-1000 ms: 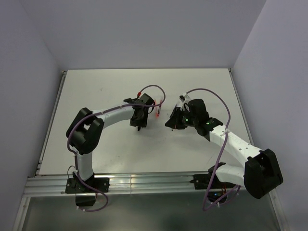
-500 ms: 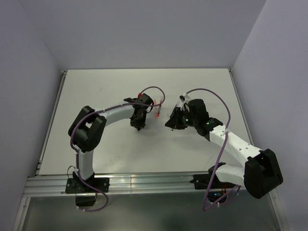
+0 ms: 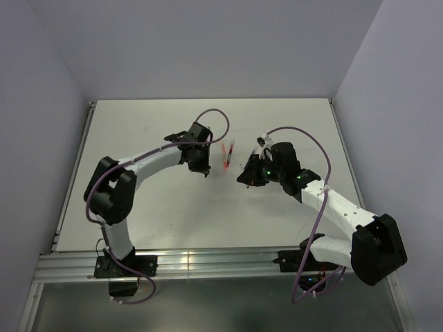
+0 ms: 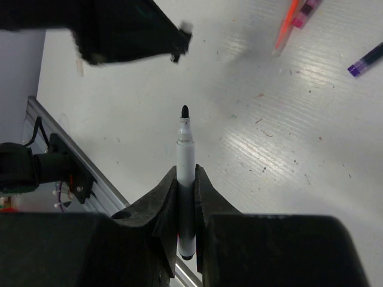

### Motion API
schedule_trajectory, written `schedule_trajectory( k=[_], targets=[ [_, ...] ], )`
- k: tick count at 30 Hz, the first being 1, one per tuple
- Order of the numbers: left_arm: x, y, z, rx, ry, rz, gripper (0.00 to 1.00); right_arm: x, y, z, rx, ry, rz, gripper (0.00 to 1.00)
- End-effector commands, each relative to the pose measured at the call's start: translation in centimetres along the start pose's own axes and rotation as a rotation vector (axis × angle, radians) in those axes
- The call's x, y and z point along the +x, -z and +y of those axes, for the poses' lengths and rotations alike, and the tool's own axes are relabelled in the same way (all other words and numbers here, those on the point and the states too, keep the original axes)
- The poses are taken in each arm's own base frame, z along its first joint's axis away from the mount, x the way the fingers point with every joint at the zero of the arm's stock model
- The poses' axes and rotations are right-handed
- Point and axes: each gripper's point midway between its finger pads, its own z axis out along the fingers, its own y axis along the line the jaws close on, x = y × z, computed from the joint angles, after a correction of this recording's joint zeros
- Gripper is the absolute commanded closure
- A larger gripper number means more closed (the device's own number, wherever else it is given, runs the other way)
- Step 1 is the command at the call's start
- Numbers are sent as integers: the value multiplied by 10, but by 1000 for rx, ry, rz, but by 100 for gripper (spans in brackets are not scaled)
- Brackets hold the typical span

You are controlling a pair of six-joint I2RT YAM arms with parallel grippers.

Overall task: Insert the pens into the pen caps
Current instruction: Insert the pen cap onto the pen.

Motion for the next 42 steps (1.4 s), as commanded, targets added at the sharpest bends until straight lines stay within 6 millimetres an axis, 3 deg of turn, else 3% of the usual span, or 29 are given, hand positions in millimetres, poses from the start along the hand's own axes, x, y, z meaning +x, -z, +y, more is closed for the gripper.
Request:
schedule_trajectory(
  k=[1, 2, 4, 5, 8, 9, 10, 12, 13, 16, 21, 26, 42],
  targets=[
    [-96, 105, -61, 362, 120, -338, 100, -25, 9, 27, -101, 76, -77, 100],
    [-110, 137, -68, 437, 135, -416, 100, -28, 10, 33, -117, 83, -82, 100],
    [-128, 171, -73, 557, 167, -486, 100, -37, 12, 49, -159, 102, -104, 100],
    [-141, 198, -80, 636, 159, -566, 100, -40, 12, 54, -169, 110, -107, 100],
    [-147, 241, -89, 814, 128, -659, 100, -57, 13, 84, -224, 138, -132, 100],
    [-149, 249, -87, 845, 118, -684, 100, -67, 16, 102, -262, 152, -149, 100],
    [-141, 254, -90, 893, 110, -666, 100, -69, 16, 110, -283, 161, -144, 100],
    [-145, 271, -91, 964, 92, -727, 100, -80, 14, 126, -310, 177, -152, 100],
    [-139, 270, -90, 997, 120, -709, 100, -87, 15, 137, -338, 197, -176, 100],
    [-133, 295, -95, 1131, 93, -783, 100, -100, 16, 150, -369, 207, -208, 100],
    [-119, 307, -91, 1217, 63, -814, 100, -107, 18, 163, -427, 203, -214, 100],
    [-115, 313, -92, 1235, 36, -822, 100, -108, 15, 160, -407, 205, -215, 100],
    [-118, 287, -96, 1240, 52, -741, 100, -116, 26, 159, -385, 219, -259, 100]
  ],
)
